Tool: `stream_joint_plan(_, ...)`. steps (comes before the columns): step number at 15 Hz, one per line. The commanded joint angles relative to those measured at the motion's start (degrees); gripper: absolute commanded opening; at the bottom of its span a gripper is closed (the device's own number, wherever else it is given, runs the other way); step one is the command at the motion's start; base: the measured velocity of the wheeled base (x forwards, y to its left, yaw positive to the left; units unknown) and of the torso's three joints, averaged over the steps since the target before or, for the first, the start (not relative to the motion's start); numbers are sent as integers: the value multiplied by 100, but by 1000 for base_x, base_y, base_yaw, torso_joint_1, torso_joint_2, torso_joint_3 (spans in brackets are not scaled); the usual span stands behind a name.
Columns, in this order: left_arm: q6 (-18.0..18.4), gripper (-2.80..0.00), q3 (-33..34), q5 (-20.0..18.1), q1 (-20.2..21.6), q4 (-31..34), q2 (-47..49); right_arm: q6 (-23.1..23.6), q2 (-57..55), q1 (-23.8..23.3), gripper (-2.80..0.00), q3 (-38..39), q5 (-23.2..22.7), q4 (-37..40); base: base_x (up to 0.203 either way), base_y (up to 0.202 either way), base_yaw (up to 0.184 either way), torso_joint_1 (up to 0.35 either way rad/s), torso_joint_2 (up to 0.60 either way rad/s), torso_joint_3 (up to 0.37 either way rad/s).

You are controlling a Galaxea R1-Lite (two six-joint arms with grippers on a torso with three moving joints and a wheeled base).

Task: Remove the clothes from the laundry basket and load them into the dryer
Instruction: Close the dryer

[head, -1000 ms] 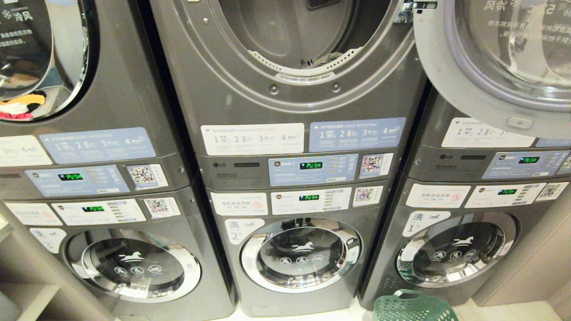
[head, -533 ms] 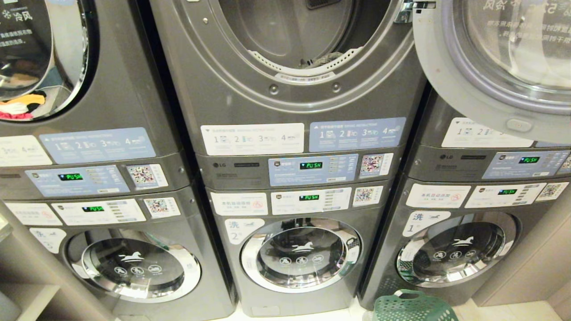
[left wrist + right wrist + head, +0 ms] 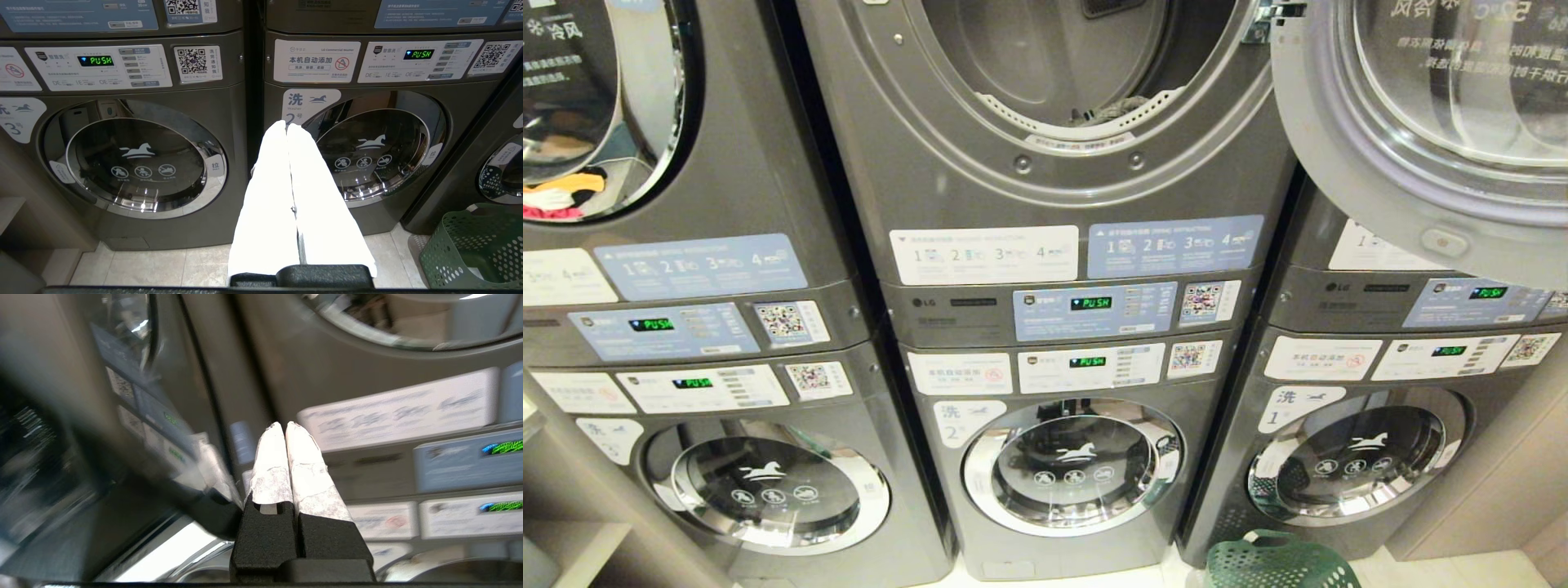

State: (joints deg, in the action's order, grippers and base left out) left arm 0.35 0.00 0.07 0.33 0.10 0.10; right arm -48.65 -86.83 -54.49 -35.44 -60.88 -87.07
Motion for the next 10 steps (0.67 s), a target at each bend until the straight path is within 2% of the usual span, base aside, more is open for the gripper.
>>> stream_joint_plan(1, 0, -280, 8, 1, 2, -1, -1, -43, 1190, 175, -280, 766, -38, -60, 0, 0, 0, 0, 0, 0)
stream_joint_plan(7, 0, -280, 0, 1, 2, -1, -1, -84, 4051, 1227, -280, 3043, -36, -57, 0, 0, 0, 0, 0, 0)
stream_joint_plan(10, 0, -280, 3, 1, 2, -1, -1, -80, 5058, 2199, -280, 3430, -29, 344, 0, 0, 0, 0, 0, 0)
